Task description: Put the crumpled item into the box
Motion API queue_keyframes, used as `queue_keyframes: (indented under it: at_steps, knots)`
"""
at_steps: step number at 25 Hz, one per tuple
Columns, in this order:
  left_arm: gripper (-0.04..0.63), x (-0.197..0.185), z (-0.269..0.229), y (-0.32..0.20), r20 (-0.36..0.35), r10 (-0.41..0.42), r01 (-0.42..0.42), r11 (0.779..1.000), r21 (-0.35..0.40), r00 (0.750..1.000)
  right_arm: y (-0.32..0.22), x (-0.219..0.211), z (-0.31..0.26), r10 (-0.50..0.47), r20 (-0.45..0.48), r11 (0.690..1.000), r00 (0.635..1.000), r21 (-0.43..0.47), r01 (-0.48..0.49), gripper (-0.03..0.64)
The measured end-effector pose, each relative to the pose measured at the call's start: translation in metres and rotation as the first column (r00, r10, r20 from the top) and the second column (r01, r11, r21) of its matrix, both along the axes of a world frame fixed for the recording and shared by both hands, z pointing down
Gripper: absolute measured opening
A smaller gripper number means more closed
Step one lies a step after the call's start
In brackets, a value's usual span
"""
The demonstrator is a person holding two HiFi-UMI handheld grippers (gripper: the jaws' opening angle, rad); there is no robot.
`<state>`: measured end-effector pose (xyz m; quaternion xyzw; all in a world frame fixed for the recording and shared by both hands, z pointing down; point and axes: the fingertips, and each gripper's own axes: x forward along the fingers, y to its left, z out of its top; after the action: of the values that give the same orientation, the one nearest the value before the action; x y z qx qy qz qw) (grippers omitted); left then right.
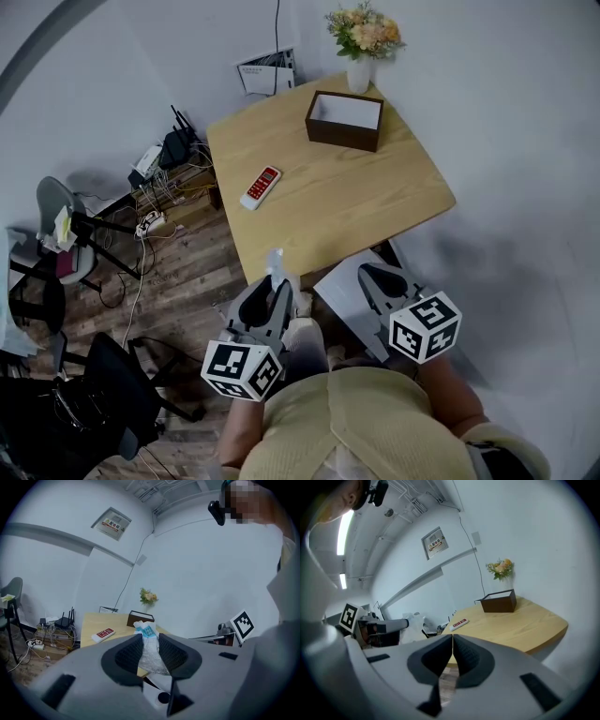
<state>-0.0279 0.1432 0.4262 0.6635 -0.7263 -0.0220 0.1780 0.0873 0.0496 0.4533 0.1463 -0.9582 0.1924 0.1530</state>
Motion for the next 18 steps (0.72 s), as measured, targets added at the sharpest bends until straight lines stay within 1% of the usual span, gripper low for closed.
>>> queue_keyframes:
  at_steps: [12, 18]
  knots:
    - [0.117, -0.023, 0.003, -0.035, -0.01, 0.04, -0.04, 0.999, 0.014, 0.999, -0.026, -0.008, 0.0, 0.06, -0.022, 0.998, 0.998, 0.015, -0.06, 0.029]
    - [0.117, -0.043, 0.003, -0.052, -0.017, 0.05, -0.049, 0.999, 0.022, 0.999, -0.04, -0.024, -0.003, 0.08, -0.023, 0.997, 0.996, 0.018, -0.08, 0.029]
